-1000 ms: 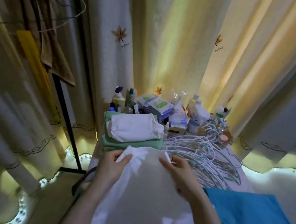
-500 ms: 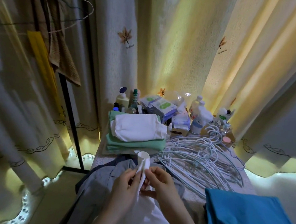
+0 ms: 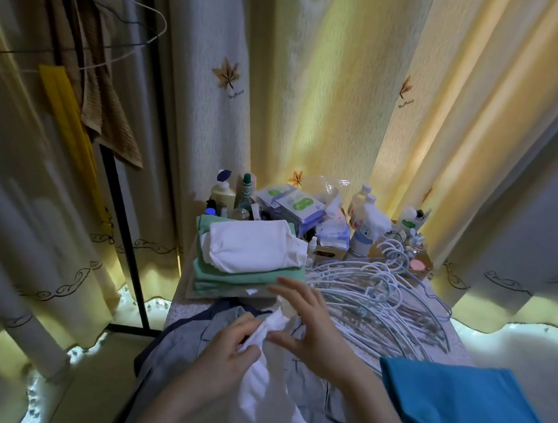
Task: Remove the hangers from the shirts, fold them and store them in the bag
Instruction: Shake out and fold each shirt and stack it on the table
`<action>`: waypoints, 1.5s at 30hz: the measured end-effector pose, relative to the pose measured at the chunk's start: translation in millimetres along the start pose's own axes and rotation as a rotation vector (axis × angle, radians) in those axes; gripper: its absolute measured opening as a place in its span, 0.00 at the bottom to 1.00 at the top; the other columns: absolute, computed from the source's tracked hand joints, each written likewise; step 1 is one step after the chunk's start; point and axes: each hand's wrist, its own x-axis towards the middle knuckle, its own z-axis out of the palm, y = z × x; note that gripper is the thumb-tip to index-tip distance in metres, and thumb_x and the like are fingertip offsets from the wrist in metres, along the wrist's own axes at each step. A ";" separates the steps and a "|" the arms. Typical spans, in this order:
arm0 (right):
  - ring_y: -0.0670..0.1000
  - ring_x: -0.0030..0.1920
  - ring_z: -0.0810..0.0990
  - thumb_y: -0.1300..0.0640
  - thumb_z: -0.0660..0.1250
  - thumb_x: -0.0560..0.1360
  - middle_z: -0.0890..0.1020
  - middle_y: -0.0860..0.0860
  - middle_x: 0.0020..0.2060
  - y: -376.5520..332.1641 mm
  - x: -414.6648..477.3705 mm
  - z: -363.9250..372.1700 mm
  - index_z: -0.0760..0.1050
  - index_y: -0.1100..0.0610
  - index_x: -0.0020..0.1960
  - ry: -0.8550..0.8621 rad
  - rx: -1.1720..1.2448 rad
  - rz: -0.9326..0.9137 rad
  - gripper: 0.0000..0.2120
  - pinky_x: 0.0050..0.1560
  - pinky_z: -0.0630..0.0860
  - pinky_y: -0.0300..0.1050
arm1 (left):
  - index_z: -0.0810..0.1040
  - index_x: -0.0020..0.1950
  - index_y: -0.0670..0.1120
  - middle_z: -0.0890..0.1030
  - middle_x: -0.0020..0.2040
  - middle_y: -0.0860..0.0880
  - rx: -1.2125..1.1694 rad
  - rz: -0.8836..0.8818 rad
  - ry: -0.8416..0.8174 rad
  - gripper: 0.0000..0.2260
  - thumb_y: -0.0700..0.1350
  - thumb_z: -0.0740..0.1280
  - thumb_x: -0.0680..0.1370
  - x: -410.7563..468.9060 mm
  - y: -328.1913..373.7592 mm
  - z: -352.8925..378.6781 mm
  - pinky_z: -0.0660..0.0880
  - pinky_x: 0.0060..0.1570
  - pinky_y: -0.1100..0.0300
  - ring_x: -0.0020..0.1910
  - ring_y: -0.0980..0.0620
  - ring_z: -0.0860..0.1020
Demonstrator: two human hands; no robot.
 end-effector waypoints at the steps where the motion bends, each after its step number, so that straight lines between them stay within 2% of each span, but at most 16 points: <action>1: 0.45 0.64 0.67 0.47 0.70 0.72 0.72 0.46 0.63 -1.9 3.6 -5.3 0.74 0.52 0.64 -0.042 -0.002 -0.043 0.22 0.65 0.64 0.37 | 0.79 0.52 0.65 0.78 0.50 0.53 0.007 0.029 -0.020 0.23 0.35 0.59 0.78 0.9 6.9 -5.3 0.70 0.57 0.64 0.56 0.59 0.76; 4: 0.49 0.42 0.74 0.49 0.68 0.75 0.77 0.53 0.42 -13.4 13.3 -21.6 0.76 0.62 0.48 -0.009 0.085 -0.078 0.15 0.43 0.70 0.46 | 0.79 0.57 0.60 0.77 0.53 0.46 0.023 0.128 -0.067 0.17 0.41 0.61 0.75 9.5 32.9 -21.8 0.71 0.59 0.55 0.58 0.50 0.76; 7: 0.44 0.36 0.77 0.50 0.68 0.75 0.81 0.50 0.38 -39.0 30.0 -55.2 0.77 0.59 0.48 0.107 0.181 -0.141 0.12 0.38 0.72 0.39 | 0.77 0.56 0.60 0.80 0.54 0.53 -0.059 0.251 0.023 0.14 0.44 0.64 0.74 21.8 66.8 -33.9 0.74 0.57 0.56 0.56 0.51 0.78; 9: 0.48 0.34 0.77 0.42 0.65 0.71 0.81 0.54 0.37 -59.2 47.2 -90.8 0.78 0.61 0.46 0.222 0.153 -0.195 0.20 0.34 0.74 0.42 | 0.73 0.51 0.63 0.78 0.49 0.60 -0.148 0.365 0.130 0.14 0.45 0.67 0.72 30.5 95.5 -43.4 0.75 0.53 0.60 0.49 0.56 0.79; 12: 0.62 0.37 0.76 0.38 0.66 0.67 0.79 0.62 0.36 -88.3 73.4 -152.8 0.77 0.64 0.43 0.330 0.121 -0.269 0.26 0.36 0.73 0.58 | 0.71 0.49 0.60 0.79 0.50 0.54 -0.201 0.483 0.145 0.14 0.44 0.72 0.72 40.0 136.0 -65.1 0.77 0.51 0.50 0.50 0.47 0.80; 14: 0.63 0.39 0.78 0.39 0.68 0.66 0.80 0.61 0.37 -106.5 87.8 -190.5 0.78 0.61 0.42 0.323 0.083 -0.309 0.23 0.38 0.75 0.58 | 0.74 0.46 0.60 0.79 0.50 0.52 -0.114 0.550 0.104 0.11 0.47 0.72 0.72 43.7 159.5 -78.9 0.80 0.48 0.53 0.51 0.47 0.79; 17: 0.60 0.38 0.78 0.42 0.71 0.67 0.80 0.60 0.36 -132.0 103.5 -229.1 0.78 0.61 0.40 0.289 -0.109 -0.336 0.21 0.39 0.75 0.54 | 0.80 0.40 0.57 0.81 0.48 0.55 -0.041 0.617 0.142 0.05 0.46 0.69 0.71 53.3 183.8 -94.4 0.79 0.50 0.62 0.48 0.57 0.80; 20: 0.51 0.35 0.76 0.46 0.74 0.67 0.81 0.59 0.36 -150.8 115.6 -254.4 0.79 0.59 0.41 0.249 -0.221 -0.335 0.15 0.41 0.76 0.53 | 0.83 0.41 0.59 0.84 0.44 0.60 0.061 0.636 0.313 0.11 0.41 0.70 0.73 70.8 197.9 -110.1 0.78 0.46 0.67 0.43 0.61 0.81; 23: 0.51 0.35 0.76 0.48 0.75 0.66 0.81 0.54 0.34 -164.7 122.2 -269.5 0.80 0.56 0.39 0.203 -0.282 -0.366 0.12 0.39 0.75 0.47 | 0.83 0.44 0.61 0.83 0.46 0.63 0.151 0.717 0.424 0.13 0.41 0.69 0.76 84.5 205.0 -118.4 0.75 0.45 0.73 0.45 0.64 0.80; 26: 0.54 0.39 0.79 0.49 0.75 0.66 0.82 0.53 0.34 -173.1 126.5 -277.4 0.80 0.56 0.39 0.169 -0.332 -0.396 0.10 0.40 0.75 0.47 | 0.79 0.47 0.62 0.81 0.47 0.63 0.289 0.826 0.493 0.17 0.38 0.66 0.78 95.4 203.6 -116.4 0.74 0.51 0.70 0.50 0.63 0.78; 31: 0.55 0.40 0.79 0.49 0.75 0.66 0.82 0.54 0.35 -175.7 129.2 -288.9 0.81 0.56 0.40 0.179 -0.381 -0.398 0.11 0.42 0.75 0.48 | 0.79 0.50 0.63 0.78 0.51 0.57 0.033 0.650 0.219 0.10 0.60 0.60 0.75 103.2 199.8 -104.7 0.72 0.52 0.66 0.52 0.60 0.77; 34: 0.54 0.39 0.80 0.48 0.75 0.65 0.82 0.52 0.34 -174.4 127.4 -290.9 0.82 0.55 0.40 0.172 -0.382 -0.385 0.11 0.41 0.76 0.48 | 0.74 0.49 0.69 0.74 0.51 0.62 0.142 0.544 0.162 0.16 0.73 0.63 0.66 109.3 197.2 -98.5 0.70 0.47 0.70 0.51 0.70 0.73; 37: 0.54 0.40 0.80 0.48 0.76 0.64 0.83 0.53 0.35 -169.7 126.5 -291.5 0.82 0.55 0.40 0.185 -0.368 -0.362 0.10 0.42 0.76 0.49 | 0.75 0.46 0.61 0.74 0.49 0.60 0.197 0.515 0.197 0.16 0.67 0.69 0.65 114.4 196.7 -86.8 0.71 0.41 0.71 0.48 0.66 0.74; 40: 0.55 0.40 0.80 0.50 0.75 0.66 0.82 0.55 0.35 -160.6 126.8 -293.7 0.82 0.55 0.40 0.251 -0.384 -0.353 0.09 0.42 0.75 0.49 | 0.79 0.47 0.46 0.79 0.45 0.50 0.046 0.601 0.304 0.17 0.59 0.69 0.71 115.7 193.4 -83.4 0.76 0.44 0.60 0.44 0.54 0.78; 42: 0.58 0.41 0.78 0.51 0.75 0.67 0.81 0.59 0.36 -153.6 126.8 -296.1 0.81 0.59 0.40 0.321 -0.405 -0.342 0.11 0.42 0.74 0.48 | 0.79 0.46 0.53 0.82 0.44 0.52 -0.045 0.594 0.283 0.13 0.61 0.71 0.70 114.8 185.6 -83.7 0.77 0.41 0.63 0.42 0.57 0.80; 45: 0.54 0.37 0.78 0.51 0.75 0.67 0.81 0.56 0.34 -146.9 124.1 -303.5 0.81 0.56 0.38 0.420 -0.365 -0.318 0.09 0.38 0.73 0.43 | 0.76 0.47 0.72 0.80 0.47 0.70 0.127 0.501 0.161 0.09 0.62 0.71 0.69 114.2 164.2 -74.4 0.73 0.39 0.76 0.46 0.69 0.79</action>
